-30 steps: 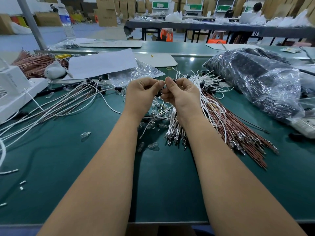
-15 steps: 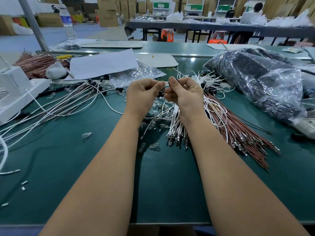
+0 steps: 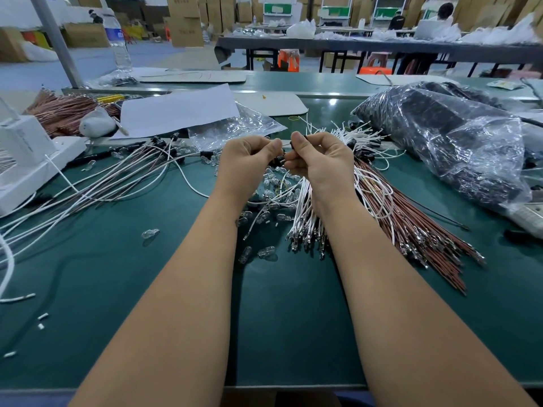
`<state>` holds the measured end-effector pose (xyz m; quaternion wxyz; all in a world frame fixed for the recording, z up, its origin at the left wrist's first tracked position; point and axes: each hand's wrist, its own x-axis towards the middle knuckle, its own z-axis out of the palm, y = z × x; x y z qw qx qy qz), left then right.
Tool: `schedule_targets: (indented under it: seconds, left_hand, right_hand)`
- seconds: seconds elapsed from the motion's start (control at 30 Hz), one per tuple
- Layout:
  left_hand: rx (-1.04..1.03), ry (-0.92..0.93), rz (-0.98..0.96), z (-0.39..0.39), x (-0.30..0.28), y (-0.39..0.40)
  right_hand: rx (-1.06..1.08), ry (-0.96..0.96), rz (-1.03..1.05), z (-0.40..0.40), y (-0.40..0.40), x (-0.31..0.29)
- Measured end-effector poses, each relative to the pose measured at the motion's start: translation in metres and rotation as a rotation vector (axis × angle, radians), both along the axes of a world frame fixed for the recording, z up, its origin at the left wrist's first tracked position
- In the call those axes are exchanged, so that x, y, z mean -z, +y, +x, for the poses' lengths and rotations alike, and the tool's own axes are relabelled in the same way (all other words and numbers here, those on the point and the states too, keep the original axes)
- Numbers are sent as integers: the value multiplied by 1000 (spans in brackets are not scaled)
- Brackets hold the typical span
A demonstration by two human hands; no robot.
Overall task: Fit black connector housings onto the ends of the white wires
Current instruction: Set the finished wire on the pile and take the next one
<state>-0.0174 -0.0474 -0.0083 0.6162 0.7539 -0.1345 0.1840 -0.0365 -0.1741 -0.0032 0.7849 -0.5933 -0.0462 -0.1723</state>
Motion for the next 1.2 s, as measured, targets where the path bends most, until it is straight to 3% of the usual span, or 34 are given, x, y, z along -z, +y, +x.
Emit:
schedule_targets:
  seconds: [0.17, 0.3, 0.43, 0.77, 1.2]
  left_hand:
    - [-66, -98, 166, 4, 10, 2]
    - [-127, -188, 279, 2, 9, -2]
    - [-159, -299, 268, 1, 5, -6]
    - [-50, -131, 171, -1, 1, -6]
    - [-24, -131, 171, -6, -2, -7]
  right_hand:
    - [54, -35, -182, 2, -1, 2]
    - [83, -22, -128, 5, -1, 3]
    - [68, -24, -139, 5, 0, 5]
    - [39, 24, -41, 2, -1, 3]
    - [14, 22, -112, 3, 1, 4]
